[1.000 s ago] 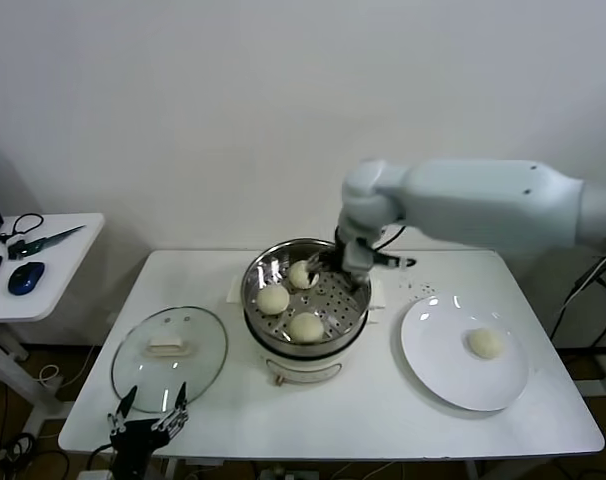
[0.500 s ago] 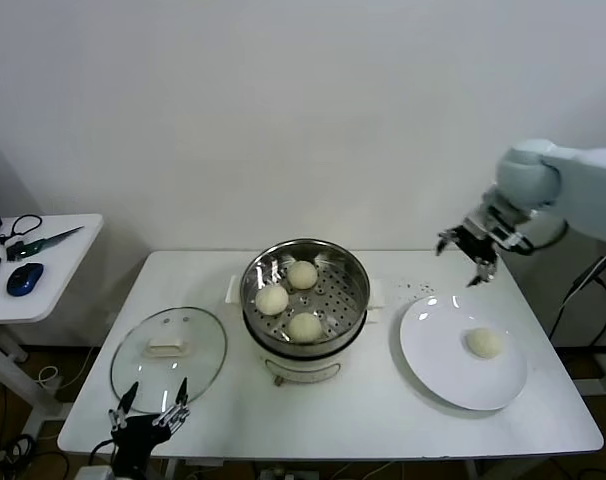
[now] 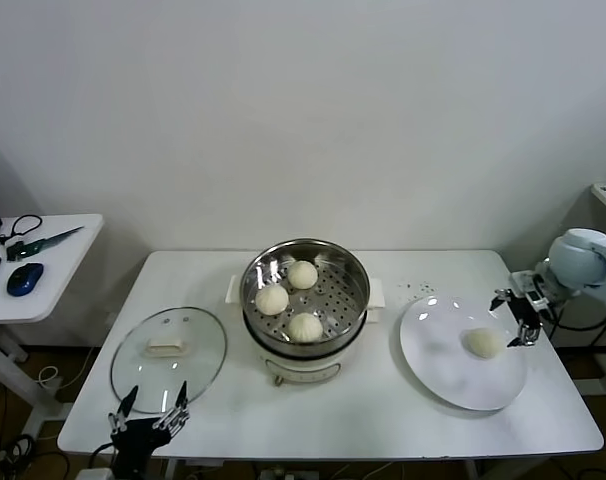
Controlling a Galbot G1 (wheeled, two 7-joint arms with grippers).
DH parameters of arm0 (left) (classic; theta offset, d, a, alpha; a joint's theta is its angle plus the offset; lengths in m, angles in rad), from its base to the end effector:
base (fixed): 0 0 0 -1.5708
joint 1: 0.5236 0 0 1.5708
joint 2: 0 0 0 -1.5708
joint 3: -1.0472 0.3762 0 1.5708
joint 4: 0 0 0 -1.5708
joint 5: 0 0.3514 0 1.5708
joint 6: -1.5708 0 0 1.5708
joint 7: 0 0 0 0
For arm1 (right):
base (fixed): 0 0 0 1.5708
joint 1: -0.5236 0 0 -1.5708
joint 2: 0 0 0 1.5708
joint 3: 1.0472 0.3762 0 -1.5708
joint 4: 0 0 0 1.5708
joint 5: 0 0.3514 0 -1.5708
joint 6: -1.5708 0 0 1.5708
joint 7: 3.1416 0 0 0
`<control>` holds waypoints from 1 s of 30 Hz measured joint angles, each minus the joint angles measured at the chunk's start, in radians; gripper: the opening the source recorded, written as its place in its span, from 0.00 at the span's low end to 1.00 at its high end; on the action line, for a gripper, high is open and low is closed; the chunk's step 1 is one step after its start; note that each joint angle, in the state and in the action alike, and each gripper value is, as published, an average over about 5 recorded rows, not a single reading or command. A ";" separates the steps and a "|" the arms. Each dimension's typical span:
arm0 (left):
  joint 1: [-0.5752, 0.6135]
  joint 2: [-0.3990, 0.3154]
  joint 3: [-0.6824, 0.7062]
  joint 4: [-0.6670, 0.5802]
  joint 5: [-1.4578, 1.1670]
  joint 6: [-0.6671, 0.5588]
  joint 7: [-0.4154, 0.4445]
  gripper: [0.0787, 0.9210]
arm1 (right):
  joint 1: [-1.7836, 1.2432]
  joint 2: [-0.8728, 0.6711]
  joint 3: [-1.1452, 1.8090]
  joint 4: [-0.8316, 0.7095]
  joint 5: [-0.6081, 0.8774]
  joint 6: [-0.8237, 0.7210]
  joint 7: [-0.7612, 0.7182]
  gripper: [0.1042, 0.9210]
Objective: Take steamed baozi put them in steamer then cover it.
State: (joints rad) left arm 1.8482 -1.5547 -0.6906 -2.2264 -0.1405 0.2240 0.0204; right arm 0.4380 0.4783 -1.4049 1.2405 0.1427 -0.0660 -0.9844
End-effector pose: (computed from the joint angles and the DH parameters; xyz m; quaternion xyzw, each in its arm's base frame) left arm 0.0754 0.0489 -0.3094 0.0504 -0.9825 0.0171 0.1782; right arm 0.4902 -0.2918 -0.1589 0.4740 -0.5266 0.5509 0.4411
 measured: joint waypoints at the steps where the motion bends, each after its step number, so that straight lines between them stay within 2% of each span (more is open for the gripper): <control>1: 0.001 -0.001 0.000 0.000 0.001 0.000 0.000 0.88 | -0.016 0.003 0.013 -0.012 -0.002 -0.003 0.000 0.88; 17: 0.011 -0.006 -0.005 0.000 -0.004 -0.001 -0.003 0.88 | -0.182 0.105 0.138 -0.179 -0.007 -0.011 0.010 0.88; 30: 0.016 -0.007 -0.002 0.000 -0.004 -0.001 -0.002 0.88 | -0.217 0.162 0.157 -0.241 -0.012 -0.010 -0.010 0.88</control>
State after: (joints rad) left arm 1.8645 -1.5616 -0.6929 -2.2264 -0.1440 0.2233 0.0181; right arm 0.2209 0.6400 -1.2479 0.9991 0.1312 -0.0765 -0.9942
